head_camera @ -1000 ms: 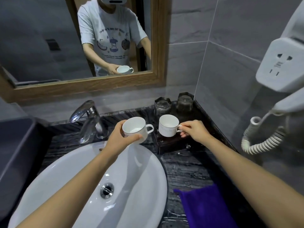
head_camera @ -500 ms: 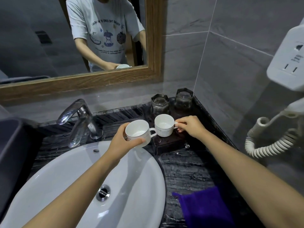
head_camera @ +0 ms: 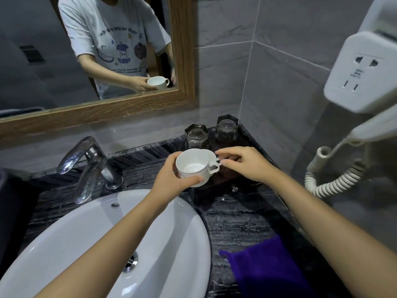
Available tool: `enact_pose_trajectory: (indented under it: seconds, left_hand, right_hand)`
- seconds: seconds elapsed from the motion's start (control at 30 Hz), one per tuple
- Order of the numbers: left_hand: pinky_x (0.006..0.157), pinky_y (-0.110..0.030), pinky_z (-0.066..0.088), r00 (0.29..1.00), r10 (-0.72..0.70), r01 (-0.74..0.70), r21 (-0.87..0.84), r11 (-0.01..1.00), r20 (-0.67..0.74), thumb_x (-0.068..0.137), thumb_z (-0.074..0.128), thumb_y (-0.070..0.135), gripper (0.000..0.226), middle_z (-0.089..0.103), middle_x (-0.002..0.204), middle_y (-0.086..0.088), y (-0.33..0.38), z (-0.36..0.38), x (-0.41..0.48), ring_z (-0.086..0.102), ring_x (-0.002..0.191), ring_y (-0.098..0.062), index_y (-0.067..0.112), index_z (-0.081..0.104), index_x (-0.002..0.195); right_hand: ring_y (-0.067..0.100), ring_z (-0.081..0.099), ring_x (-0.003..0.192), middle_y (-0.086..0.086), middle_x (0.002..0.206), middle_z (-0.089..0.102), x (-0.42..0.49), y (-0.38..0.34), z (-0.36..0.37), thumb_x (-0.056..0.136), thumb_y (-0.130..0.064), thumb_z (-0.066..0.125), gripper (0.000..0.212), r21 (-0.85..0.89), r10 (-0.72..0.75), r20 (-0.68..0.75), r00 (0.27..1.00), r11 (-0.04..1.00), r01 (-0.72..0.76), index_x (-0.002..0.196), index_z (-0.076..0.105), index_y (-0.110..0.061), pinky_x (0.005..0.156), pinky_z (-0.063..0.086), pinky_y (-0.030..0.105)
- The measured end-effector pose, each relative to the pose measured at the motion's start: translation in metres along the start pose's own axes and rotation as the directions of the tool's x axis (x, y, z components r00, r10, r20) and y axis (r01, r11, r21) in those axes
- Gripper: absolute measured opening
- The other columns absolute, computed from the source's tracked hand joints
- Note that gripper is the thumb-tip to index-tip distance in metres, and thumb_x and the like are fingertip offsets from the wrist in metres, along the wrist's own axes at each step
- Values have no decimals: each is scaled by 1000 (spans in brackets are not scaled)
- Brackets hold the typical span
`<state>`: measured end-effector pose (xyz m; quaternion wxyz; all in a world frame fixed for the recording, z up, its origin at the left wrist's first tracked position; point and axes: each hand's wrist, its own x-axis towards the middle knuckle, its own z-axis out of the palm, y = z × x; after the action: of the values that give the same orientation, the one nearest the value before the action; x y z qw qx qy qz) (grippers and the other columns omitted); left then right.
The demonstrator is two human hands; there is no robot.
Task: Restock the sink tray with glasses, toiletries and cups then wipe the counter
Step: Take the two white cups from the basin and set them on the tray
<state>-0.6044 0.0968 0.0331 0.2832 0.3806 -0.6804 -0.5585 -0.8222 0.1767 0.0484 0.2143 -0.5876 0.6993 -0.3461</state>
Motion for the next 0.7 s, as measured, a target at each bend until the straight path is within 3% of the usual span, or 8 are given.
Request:
enact_pose_trajectory:
  seconds: [0.07,0.13,0.27,0.37,0.47,0.57,0.7]
  left_hand:
    - [80,-24,50,999,38,-38,36,999,6,58,85,27,69,57,115,18,8,14,4,55,106,-6,38,48,116]
    - [78,-20,46,997,72,-71,60,996,-16,59,84,28,70,55,112,22,16,29,9,54,105,-5,36,46,117]
    - [88,-32,48,996,79,-74,79,994,-52,59,84,28,72,52,111,14,30,58,18,51,108,-15,31,45,119]
    - [91,-36,48,996,66,-61,85,994,-53,61,83,27,73,51,115,9,35,73,25,50,114,-19,26,44,124]
    - [90,-29,41,995,93,-90,117,989,-20,65,82,30,75,51,118,11,32,80,30,49,119,-17,23,43,129]
    - [107,-40,37,993,116,-110,218,970,-12,66,81,36,88,43,142,-1,21,72,31,38,133,-20,19,36,140]
    - [111,-46,33,984,91,-41,305,952,-154,64,83,34,93,39,145,-8,-3,49,31,35,135,-25,13,35,141]
  right_hand:
    - [-14,59,69,-21,85,67,-10,-10,-6,86,-15,61,25,31,0,-5,1000,1000,0,108,71,-21,63,42,-2]
    - [-9,59,62,-16,77,66,-14,-13,-10,85,-9,62,20,8,28,-83,996,1000,-28,99,73,-17,59,45,3]
    - [7,57,61,2,81,69,-14,-11,-20,85,-10,63,13,-134,90,-202,975,984,-119,93,73,-14,68,55,29]
    - [19,64,65,8,84,72,-11,-6,-27,87,-12,61,12,-209,104,-256,961,965,-160,91,72,-11,71,58,37]
    - [24,67,70,11,84,73,-9,1,-27,88,-11,60,13,-205,121,-326,938,959,-195,92,73,-9,73,57,37]
    - [29,67,77,13,85,73,-10,14,-26,88,-12,59,14,-224,129,-422,897,944,-241,91,73,-8,74,54,37]
    - [35,64,81,17,86,72,-6,34,-24,90,-15,57,17,-249,159,-508,847,914,-321,90,71,-7,72,48,38]
